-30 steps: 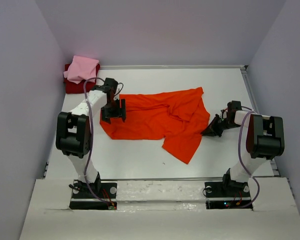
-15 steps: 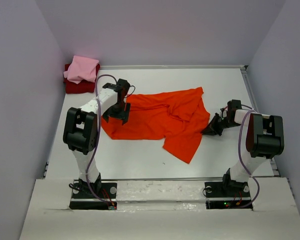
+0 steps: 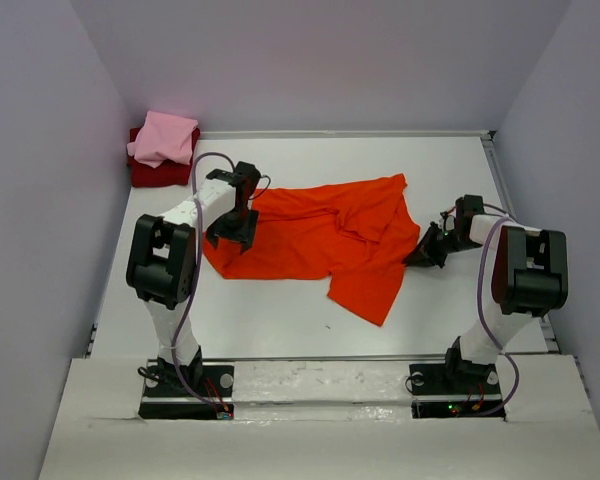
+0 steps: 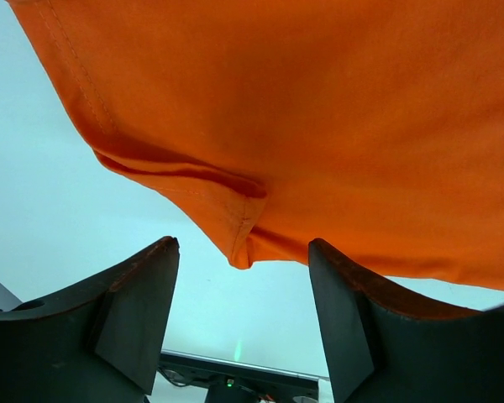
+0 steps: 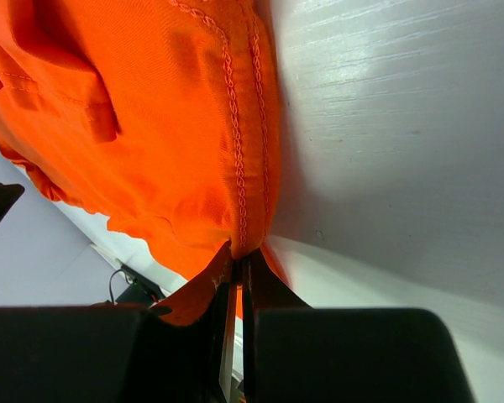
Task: Fold and stack the t-shirts
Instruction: Grap the side of the flattened tshirt closest away from the robot with both arms
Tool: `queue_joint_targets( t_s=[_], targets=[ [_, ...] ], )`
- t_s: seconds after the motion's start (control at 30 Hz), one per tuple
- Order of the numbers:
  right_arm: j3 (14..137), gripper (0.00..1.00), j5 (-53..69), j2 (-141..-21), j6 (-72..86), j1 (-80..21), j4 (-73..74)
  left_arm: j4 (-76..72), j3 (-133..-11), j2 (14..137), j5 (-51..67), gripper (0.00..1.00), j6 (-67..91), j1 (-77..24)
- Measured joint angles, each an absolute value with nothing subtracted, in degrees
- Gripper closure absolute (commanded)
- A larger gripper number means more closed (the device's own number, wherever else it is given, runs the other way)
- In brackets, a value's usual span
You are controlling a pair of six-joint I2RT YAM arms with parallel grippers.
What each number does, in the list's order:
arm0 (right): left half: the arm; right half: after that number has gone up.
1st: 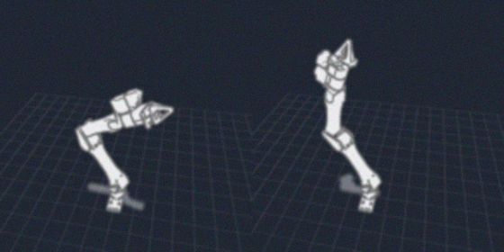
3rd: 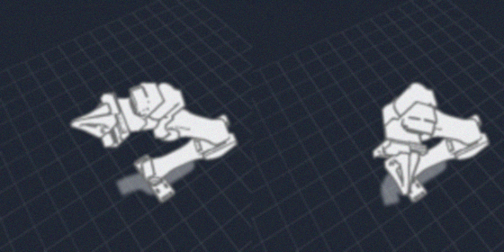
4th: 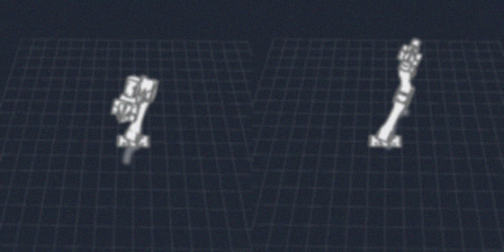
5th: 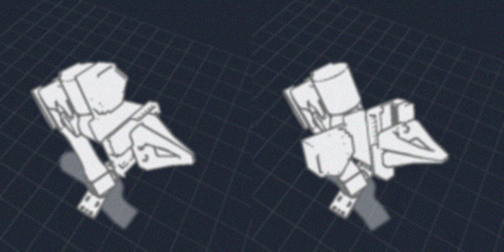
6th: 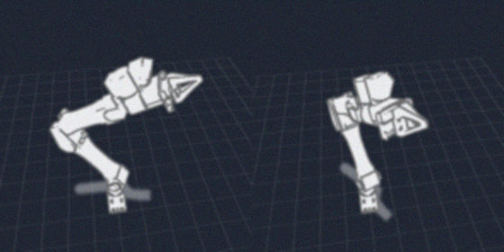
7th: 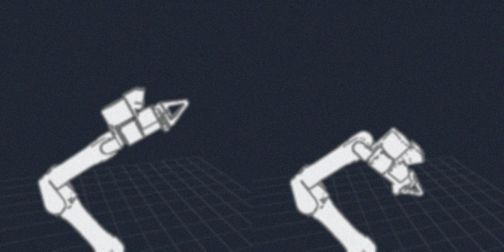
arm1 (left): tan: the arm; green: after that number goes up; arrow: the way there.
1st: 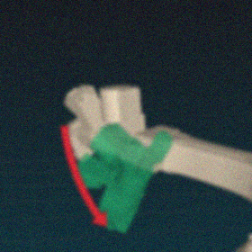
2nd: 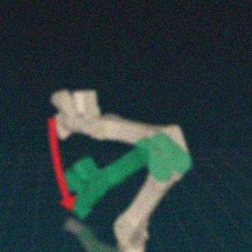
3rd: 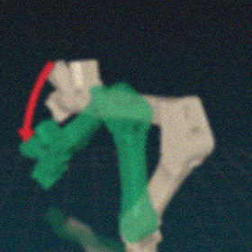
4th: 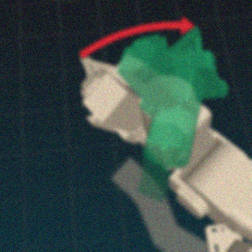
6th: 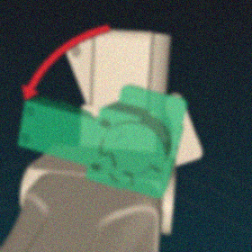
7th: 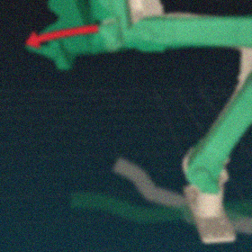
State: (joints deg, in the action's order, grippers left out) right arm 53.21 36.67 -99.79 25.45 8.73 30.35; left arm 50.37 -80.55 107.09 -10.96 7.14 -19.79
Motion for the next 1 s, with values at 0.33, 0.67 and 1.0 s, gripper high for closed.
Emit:
queue_joint_targets(
  t_s=[0.33,0.67,1.0],
  targets=[
    [54.1,0.95,36.7,-99.9,25.0,8.7,31.4,49.9,-79.2,108.9,-9.5,0.26,6.8,-19.8],
    [54.4,0.94,36.7,-100.4,24.7,8.7,31.6,49.1,-79.0,111.7,-8.8,0.46,6.7,-19.7],
    [54.7,0.94,36.7,-101.0,24.2,8.7,31.9,49.0,-78.7,111.7,-9.1,0.48,6.7,-18.3]
  ],
)
